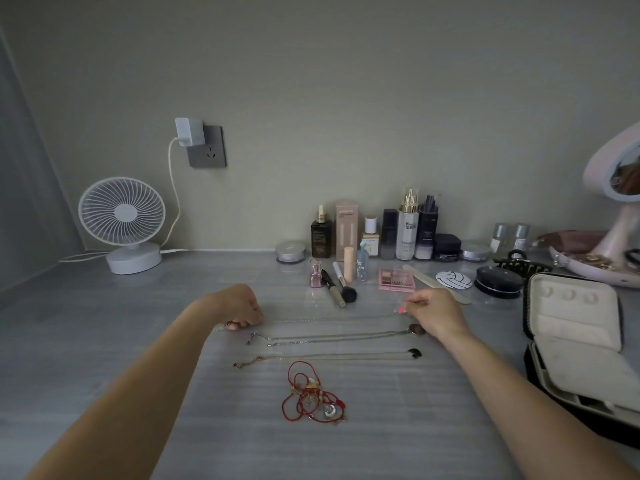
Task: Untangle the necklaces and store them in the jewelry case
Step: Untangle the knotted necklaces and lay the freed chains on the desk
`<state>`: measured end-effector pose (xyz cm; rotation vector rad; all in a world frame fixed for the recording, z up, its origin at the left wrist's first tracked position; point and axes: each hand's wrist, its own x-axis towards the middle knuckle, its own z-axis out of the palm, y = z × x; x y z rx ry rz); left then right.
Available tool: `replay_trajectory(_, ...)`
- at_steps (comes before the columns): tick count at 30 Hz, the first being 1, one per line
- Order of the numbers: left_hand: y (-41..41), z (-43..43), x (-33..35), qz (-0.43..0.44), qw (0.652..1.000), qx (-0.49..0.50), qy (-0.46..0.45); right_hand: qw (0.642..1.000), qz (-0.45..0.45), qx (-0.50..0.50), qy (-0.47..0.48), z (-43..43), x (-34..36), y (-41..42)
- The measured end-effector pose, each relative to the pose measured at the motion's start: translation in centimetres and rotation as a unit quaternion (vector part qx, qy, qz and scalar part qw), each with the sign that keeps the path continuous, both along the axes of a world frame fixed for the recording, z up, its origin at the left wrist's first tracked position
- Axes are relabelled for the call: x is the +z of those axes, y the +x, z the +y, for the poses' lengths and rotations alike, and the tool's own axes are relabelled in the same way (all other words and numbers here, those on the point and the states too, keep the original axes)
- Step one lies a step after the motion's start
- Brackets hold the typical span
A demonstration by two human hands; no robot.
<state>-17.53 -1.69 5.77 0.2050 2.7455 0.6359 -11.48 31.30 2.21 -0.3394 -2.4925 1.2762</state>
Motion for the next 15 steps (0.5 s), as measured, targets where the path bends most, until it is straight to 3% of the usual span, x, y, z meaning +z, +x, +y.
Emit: replay_trajectory(15, 0.3, -2.2, 0.8, -0.023, 1.000, 0.015, -0.008, 0.995, -0.010, -0.015, 0.100, 0.3, -0.6, -0.1)
